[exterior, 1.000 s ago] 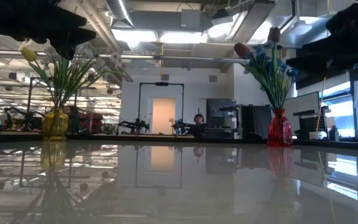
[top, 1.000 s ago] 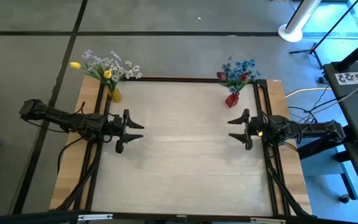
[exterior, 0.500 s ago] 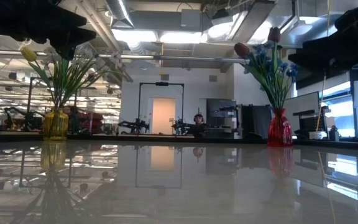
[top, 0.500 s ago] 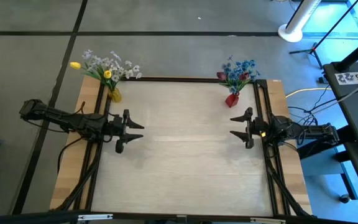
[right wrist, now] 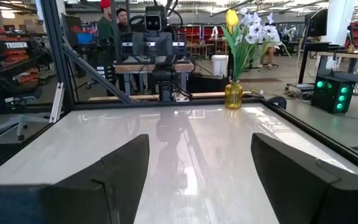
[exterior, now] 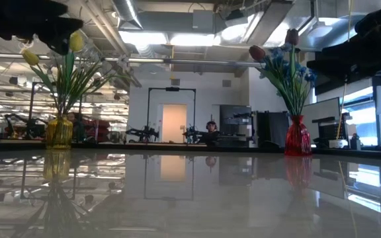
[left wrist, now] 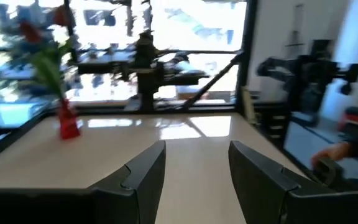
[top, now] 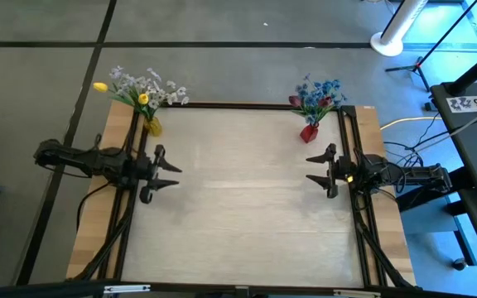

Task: Sort flowers into vase by color
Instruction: Return to Home Position

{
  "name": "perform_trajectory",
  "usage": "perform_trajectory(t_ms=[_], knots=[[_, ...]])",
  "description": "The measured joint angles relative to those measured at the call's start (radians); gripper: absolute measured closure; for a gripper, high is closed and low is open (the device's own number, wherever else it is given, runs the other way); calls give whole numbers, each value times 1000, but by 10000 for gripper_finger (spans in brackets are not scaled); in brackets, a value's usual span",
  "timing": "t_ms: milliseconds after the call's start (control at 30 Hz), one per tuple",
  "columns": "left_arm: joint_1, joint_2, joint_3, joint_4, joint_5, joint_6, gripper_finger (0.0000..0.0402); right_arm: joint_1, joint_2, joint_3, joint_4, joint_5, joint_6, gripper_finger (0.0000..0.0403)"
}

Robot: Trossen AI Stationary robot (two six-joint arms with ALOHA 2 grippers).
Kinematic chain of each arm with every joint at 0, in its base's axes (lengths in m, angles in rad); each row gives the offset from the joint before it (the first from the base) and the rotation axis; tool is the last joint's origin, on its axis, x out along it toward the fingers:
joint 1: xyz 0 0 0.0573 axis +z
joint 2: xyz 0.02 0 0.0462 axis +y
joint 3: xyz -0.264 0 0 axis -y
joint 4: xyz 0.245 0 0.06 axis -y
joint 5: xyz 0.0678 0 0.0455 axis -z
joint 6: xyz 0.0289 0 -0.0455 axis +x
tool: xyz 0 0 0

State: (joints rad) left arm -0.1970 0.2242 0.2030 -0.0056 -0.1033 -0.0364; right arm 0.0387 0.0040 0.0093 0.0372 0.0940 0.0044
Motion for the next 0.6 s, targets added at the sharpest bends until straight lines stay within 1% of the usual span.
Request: perform_trajectory(t_ms=[100, 267, 333, 433, 500, 600], knots=[[0, -24, -55, 61, 64, 20, 230, 0, 0, 0, -1, 0, 2, 123], [18, -112, -196, 167, 57, 8, 230, 0, 0, -1, -2, 0, 2, 123], [33, -157, -196, 131, 61, -13, 230, 0, 0, -1, -4, -2, 2, 123], [47, -214, -196, 121, 73, -29, 230, 0, 0, -1, -2, -3, 2, 123], [47, -221, -194, 144, 85, -24, 230, 0, 0, -1, 0, -3, 2, 123], [47, -222, -195, 119, 94, -45, 230, 0, 0, -1, 4, -5, 2, 123]])
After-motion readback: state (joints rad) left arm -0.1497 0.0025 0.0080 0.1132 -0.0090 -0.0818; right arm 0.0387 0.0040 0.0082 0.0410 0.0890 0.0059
